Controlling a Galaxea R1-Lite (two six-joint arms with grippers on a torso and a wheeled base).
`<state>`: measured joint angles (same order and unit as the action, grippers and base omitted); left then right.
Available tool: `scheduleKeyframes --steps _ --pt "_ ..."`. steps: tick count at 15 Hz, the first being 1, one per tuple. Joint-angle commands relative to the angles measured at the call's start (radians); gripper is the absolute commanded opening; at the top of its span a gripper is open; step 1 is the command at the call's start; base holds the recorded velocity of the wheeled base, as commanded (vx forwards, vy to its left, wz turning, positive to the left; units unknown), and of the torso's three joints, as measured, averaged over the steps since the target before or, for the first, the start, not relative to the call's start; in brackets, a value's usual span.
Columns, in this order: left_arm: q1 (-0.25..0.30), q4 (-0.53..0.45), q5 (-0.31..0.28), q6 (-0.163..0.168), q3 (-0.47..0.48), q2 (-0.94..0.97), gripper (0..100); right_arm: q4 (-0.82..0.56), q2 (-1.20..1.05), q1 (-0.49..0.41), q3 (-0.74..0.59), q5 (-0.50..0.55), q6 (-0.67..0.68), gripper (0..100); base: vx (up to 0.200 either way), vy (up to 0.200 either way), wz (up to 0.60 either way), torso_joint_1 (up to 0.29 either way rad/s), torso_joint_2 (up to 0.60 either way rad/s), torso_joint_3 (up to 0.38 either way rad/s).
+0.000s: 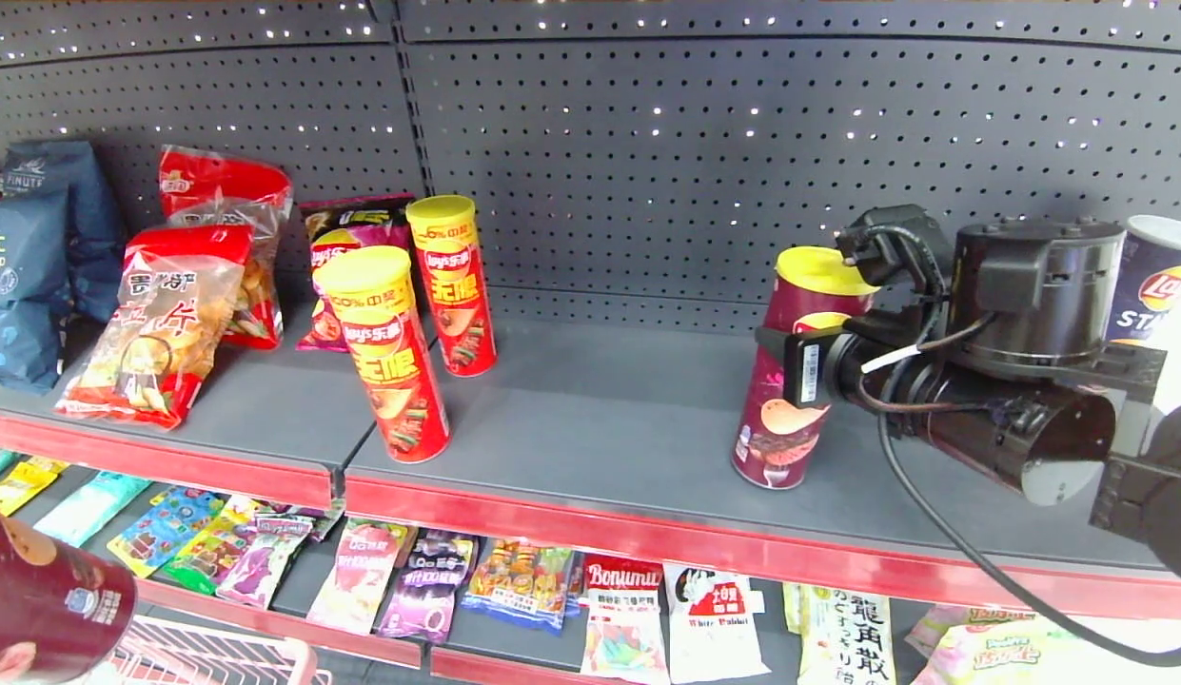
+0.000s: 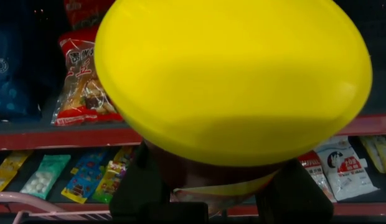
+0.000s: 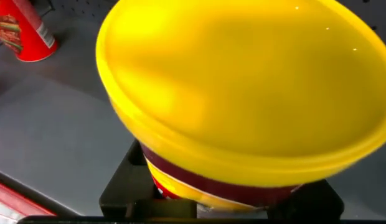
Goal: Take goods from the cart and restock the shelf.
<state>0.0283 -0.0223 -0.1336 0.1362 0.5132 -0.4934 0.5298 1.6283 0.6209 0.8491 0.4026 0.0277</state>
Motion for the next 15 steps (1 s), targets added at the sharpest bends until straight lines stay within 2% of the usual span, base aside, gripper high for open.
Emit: scheduleKeyframes --steps 1,15 --pt "0.001 0.001 0.0 0.0 0.004 -0.001 0 0.001 -0.004 0.028 -0.012 0.012 0.001 0 0.0 0.0 0.0 0.0 0.0 0.0" --pt "0.001 0.001 0.0 0.0 0.007 -0.004 0 0.003 -0.031 0.097 -0.07 0.01 0.0 0 0.0 0.0 0.0 0.0 0.0 0.0"
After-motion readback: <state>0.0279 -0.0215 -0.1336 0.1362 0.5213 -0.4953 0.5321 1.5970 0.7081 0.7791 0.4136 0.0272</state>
